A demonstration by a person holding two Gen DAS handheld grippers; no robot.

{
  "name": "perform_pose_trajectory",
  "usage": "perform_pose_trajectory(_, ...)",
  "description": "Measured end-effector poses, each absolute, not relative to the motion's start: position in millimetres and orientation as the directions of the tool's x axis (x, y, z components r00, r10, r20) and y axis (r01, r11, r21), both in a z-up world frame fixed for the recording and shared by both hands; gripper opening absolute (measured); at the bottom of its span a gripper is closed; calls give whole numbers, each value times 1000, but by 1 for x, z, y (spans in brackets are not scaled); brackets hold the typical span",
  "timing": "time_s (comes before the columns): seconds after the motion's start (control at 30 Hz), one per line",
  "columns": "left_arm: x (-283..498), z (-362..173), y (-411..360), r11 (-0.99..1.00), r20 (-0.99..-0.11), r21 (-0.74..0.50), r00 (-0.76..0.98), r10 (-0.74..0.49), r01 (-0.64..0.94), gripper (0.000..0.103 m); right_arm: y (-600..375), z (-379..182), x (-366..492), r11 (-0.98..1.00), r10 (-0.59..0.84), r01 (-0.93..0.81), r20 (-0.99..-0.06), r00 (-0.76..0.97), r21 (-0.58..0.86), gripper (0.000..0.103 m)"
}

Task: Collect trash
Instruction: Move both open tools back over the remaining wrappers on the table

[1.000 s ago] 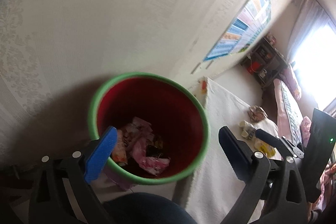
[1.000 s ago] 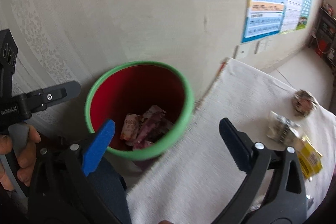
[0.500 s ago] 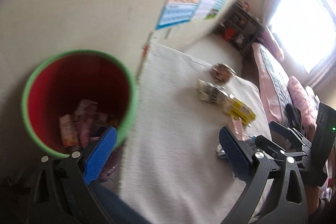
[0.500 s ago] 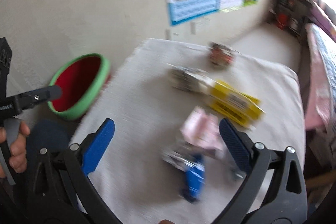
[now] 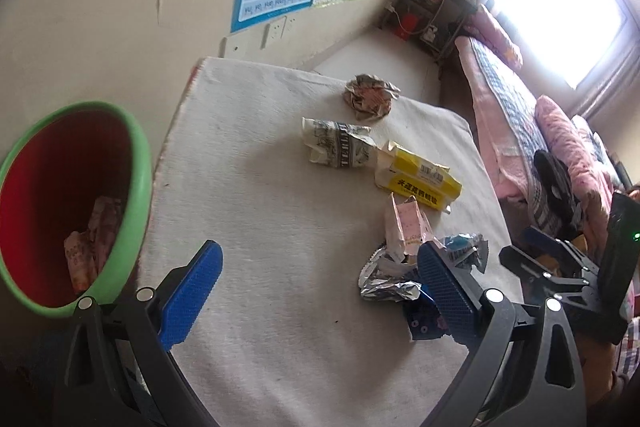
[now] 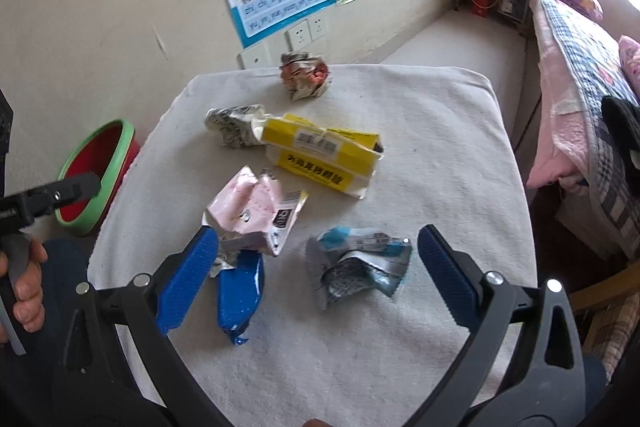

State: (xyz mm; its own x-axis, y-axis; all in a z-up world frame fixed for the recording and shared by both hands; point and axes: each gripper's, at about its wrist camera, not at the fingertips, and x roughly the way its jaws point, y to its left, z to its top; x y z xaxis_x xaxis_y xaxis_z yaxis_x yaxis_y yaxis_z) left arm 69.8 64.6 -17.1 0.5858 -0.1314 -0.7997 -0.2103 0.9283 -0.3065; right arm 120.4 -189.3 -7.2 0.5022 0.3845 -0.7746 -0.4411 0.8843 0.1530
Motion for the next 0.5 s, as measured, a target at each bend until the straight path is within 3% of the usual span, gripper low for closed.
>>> perform_pose_trajectory(0.5,84,5,56,944,-804,-284,578,-141,-166,94,-184,0,129,882,404,-431,-773,490,187,98)
